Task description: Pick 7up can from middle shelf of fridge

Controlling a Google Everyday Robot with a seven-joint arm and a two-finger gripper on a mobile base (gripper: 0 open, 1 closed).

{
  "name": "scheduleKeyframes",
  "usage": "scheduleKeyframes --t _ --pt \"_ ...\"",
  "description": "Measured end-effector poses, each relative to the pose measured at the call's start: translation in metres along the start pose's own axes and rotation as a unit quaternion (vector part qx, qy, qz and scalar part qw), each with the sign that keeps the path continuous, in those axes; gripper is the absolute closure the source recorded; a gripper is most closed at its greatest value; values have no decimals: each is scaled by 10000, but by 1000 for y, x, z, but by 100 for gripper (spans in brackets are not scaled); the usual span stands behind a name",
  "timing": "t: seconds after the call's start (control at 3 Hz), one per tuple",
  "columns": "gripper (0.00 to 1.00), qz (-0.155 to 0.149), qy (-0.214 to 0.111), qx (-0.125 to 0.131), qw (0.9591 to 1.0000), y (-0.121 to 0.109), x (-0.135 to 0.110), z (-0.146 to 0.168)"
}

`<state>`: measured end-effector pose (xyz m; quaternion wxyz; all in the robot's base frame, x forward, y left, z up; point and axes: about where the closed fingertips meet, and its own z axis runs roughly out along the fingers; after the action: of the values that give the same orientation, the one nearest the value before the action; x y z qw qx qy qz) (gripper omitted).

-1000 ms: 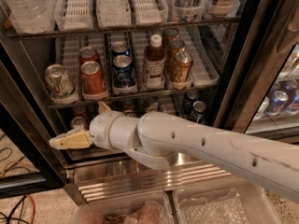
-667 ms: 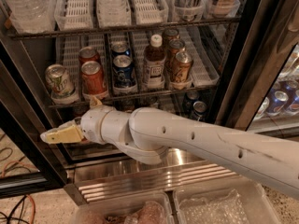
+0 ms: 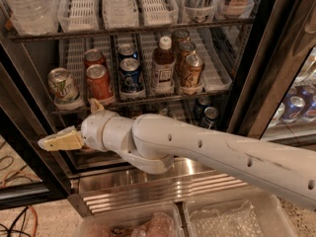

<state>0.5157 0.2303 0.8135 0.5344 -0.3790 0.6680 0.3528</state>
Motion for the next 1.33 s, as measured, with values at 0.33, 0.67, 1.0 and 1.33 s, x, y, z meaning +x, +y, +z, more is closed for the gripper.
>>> scheduleKeyframes --t 0.33,0.67,1.0,1.33 --pt "0 -148 -68 126 9998 1 -6 4" --pt "17 -327 -47 412 9986 -2 -8 8" --pt "24 -481 -59 707 9963 -5 -9 14" --pt "22 -605 -116 925 9938 -9 -12 25"
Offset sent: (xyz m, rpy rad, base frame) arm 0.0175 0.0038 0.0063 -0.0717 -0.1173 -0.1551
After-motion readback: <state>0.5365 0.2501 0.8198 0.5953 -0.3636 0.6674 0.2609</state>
